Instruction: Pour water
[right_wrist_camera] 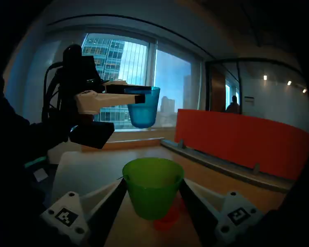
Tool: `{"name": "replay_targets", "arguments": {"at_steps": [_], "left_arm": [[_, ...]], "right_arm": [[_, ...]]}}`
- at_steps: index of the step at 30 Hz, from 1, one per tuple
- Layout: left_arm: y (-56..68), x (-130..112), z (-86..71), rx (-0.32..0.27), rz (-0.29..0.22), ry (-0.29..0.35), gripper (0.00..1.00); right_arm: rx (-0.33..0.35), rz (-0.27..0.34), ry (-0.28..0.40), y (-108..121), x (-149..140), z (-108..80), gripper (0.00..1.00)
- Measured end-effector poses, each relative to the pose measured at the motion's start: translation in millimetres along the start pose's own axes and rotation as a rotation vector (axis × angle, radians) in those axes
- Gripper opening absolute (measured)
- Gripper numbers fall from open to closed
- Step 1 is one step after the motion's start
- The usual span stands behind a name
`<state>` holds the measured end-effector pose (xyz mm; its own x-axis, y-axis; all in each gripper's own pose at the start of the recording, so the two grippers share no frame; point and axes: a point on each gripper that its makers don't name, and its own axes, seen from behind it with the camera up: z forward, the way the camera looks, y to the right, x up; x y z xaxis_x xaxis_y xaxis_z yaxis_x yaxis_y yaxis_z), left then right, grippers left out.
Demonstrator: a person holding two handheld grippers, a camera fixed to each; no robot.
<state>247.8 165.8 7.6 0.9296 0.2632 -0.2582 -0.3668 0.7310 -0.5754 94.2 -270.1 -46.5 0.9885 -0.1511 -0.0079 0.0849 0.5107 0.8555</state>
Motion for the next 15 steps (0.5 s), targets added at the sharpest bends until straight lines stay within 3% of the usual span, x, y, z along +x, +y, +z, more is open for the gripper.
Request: {"name": "replay_targets", "arguments": {"at_steps": [15], "left_arm": [[-0.4,14.9,-0.9,0.010,0.147,0.023,0.89]], "right_arm": [[0.046,0.004,0.004,-18.1,0.2,13.6,0.90]]}}
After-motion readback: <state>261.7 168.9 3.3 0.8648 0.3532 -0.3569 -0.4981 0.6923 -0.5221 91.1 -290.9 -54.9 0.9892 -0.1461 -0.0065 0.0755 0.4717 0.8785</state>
